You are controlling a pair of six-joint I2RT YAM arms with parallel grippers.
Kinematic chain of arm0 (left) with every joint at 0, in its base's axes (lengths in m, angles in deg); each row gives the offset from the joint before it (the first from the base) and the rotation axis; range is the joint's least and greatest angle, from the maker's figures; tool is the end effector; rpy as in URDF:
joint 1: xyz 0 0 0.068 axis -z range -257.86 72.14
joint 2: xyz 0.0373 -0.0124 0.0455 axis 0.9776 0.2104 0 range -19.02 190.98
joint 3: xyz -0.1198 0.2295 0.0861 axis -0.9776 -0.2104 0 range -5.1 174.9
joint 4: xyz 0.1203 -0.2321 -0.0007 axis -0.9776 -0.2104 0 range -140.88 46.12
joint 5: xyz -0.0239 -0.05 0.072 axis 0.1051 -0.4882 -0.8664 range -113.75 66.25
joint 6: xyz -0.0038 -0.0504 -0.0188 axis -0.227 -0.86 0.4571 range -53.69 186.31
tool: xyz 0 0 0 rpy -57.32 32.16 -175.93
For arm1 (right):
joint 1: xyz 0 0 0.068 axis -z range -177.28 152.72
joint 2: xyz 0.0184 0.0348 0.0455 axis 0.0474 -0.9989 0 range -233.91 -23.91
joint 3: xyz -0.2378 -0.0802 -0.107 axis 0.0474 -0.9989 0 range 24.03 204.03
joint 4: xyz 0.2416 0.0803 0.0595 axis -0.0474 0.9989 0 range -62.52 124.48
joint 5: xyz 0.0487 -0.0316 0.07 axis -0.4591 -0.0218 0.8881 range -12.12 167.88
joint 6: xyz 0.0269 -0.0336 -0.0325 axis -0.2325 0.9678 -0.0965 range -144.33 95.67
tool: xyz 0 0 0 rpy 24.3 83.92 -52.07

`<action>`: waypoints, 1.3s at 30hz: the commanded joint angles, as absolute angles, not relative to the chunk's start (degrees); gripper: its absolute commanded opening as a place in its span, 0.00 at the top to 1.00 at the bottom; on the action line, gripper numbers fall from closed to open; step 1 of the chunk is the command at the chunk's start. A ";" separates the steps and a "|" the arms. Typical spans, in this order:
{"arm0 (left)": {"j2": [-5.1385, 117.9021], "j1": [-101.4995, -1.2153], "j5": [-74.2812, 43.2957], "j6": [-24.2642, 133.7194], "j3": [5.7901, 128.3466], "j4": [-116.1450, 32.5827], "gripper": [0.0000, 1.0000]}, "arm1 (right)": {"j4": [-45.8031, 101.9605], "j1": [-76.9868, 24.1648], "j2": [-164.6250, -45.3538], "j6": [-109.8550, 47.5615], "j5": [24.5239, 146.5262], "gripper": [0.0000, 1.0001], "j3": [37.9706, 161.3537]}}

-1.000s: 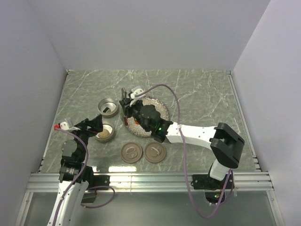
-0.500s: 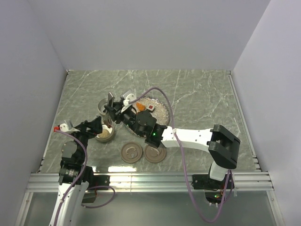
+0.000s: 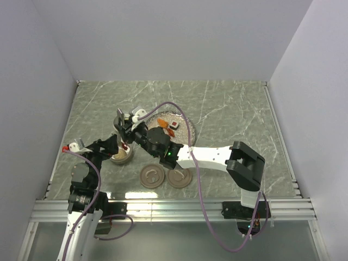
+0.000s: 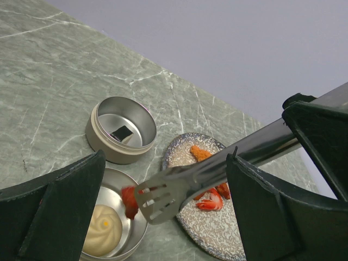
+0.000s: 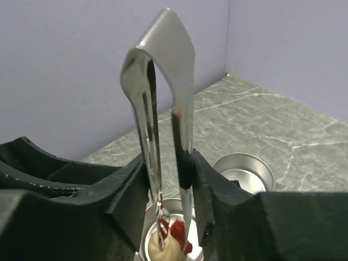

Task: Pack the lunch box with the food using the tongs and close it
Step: Place the food into the lunch box, then pick up the food using the clamp

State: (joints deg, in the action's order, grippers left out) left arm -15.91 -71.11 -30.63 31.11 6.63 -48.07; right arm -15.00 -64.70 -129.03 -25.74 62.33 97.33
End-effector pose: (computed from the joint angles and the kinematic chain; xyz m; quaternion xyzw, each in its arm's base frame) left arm 0.0984 -0.0074 0.2324 -0.2093 0.6464 -0.2242 0.6987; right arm 0.1760 0.3982 0.3102 -0.2571 0.5871 0.3598 0.6780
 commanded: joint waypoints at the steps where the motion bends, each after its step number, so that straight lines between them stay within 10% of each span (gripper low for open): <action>1: -15.95 -71.00 -30.35 30.98 8.79 -47.14 0.01 | -18.04 -64.87 -127.62 -24.86 61.18 0.57 100.40; 39: -10.50 -71.09 -28.15 31.41 7.56 -40.11 0.01 | -24.03 -48.35 -113.02 -22.92 49.58 0.50 75.09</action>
